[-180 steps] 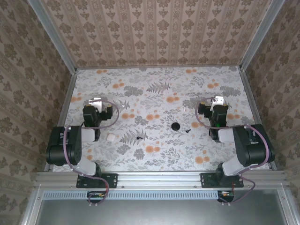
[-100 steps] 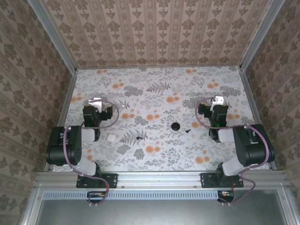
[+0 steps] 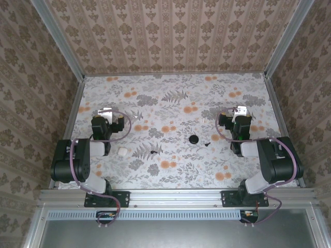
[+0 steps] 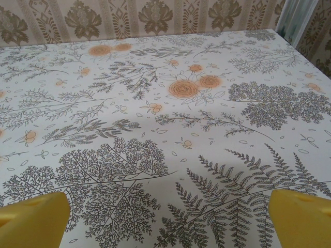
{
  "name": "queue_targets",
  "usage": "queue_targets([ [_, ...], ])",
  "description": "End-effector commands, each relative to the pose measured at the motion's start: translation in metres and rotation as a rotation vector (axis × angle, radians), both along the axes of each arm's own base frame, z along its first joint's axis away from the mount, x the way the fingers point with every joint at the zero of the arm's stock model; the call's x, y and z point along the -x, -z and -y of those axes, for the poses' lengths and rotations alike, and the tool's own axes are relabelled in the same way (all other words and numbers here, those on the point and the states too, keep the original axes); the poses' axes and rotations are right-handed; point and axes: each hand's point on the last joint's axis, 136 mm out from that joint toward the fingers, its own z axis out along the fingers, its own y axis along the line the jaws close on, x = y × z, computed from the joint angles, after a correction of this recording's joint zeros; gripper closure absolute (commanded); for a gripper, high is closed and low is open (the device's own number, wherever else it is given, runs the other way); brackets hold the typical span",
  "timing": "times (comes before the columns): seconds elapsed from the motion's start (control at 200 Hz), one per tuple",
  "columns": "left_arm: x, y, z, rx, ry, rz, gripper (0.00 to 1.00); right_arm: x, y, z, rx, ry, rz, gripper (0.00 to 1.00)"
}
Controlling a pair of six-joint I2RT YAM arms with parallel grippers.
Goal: Insert the wireless bluetooth earbuds into the charging case
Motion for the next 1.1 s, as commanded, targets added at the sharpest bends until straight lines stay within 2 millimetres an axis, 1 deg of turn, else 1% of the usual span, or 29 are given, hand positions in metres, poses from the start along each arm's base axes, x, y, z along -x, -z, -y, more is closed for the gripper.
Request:
queue_targets([
  [0.0,-0.003,-0.004,-0.004,0.009,-0.019,0.009,0.0,-0.005,-0.004,-0.005,0.011,-0.026,0.01,0.0],
  [0.905,-0.003,-0.005,-0.004,0.014,-0.016,0.009,0.0,-0.004,-0.005,-0.005,0.008,-0.03,0.012,0.0],
  [0.99,-0.003,-0.005,-0.004,0.014,-0.016,0.011,0.0,-0.005,-0.006,-0.009,0.011,-0.052,0.006,0.0],
  [1.1,-0.004,-0.012,-0.006,0.013,-0.028,0.011,0.0,-0.004,-0.018,-0.014,0.016,-0.08,-0.012,0.0],
])
